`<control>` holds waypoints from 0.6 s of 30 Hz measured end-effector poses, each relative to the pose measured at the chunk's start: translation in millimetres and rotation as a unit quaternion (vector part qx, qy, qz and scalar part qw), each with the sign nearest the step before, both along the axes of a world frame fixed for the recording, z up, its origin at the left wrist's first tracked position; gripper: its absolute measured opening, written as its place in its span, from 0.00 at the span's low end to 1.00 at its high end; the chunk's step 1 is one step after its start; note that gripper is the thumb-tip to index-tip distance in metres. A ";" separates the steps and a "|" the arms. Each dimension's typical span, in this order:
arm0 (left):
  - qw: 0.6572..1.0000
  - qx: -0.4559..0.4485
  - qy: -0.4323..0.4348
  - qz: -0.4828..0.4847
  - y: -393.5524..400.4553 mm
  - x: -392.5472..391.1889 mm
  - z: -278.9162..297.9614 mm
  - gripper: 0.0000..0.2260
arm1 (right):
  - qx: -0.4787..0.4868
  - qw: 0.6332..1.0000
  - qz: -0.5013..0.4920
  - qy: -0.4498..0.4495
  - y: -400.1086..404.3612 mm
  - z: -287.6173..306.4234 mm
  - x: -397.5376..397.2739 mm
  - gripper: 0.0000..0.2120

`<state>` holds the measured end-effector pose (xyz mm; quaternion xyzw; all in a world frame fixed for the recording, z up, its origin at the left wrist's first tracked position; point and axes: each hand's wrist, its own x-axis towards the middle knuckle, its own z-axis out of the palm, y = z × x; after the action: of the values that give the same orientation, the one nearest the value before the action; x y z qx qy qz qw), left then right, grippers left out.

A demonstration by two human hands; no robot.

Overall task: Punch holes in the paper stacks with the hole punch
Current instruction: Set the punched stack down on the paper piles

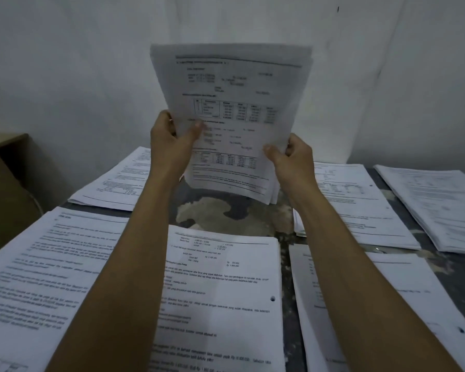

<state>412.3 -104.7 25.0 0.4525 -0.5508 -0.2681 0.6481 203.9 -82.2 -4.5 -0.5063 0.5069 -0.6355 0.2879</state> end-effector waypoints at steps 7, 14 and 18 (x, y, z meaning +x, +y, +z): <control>0.999 -0.048 -0.001 -0.001 6.8 5.8 16.3 0.15 | -0.062 0.997 -0.036 0.027 1.6 20.9 -3.3 0.03; 0.999 -0.042 0.002 -0.017 12.3 2.8 11.4 0.16 | 0.017 0.999 0.000 0.030 2.0 10.4 -10.3 0.05; 0.997 -0.074 -0.004 -0.009 15.5 -0.7 14.5 0.13 | -0.022 0.999 -0.021 0.031 4.1 15.5 -9.8 0.04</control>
<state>411.7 -89.2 39.5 0.3993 -0.5760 -0.2306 0.6750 194.1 -78.2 11.1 -0.5213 0.5120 -0.6364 0.2471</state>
